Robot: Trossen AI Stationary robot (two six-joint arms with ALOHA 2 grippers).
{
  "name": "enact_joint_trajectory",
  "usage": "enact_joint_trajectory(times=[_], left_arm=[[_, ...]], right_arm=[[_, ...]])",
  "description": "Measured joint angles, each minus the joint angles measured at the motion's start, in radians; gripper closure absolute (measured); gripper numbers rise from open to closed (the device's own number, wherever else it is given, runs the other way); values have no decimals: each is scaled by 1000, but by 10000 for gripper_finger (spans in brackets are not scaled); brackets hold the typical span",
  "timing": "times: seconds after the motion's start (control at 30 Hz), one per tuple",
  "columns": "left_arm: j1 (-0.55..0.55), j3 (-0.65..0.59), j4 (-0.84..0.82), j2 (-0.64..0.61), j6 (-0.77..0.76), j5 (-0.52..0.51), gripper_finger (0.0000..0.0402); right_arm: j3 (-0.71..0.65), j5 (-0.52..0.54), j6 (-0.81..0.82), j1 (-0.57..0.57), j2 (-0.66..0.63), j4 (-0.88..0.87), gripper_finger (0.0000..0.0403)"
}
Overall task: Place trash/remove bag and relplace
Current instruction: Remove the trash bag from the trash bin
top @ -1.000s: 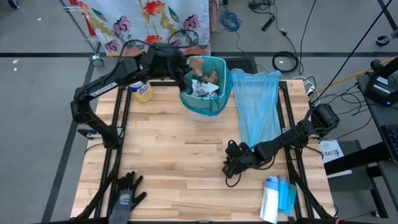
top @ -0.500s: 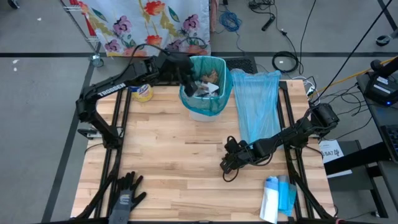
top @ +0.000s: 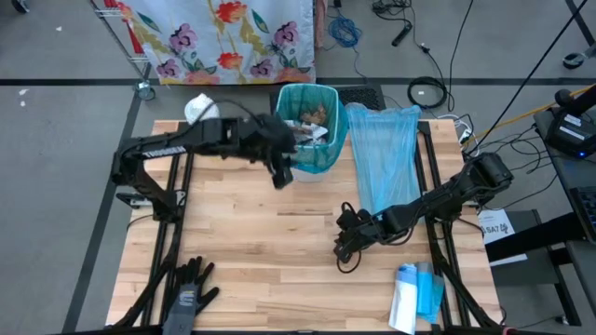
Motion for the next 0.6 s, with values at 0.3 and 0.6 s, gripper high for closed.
enact_joint_trajectory(times=[0.3,0.6], left_arm=[[-183,-13,-91,-1,-154,-196,249],[-348,-251,-71,-72,-429,-356,249]], right_arm=[[0,-5,-49,0,-4,-27,287],[0,-55,-83,1,-81,-142,287]])
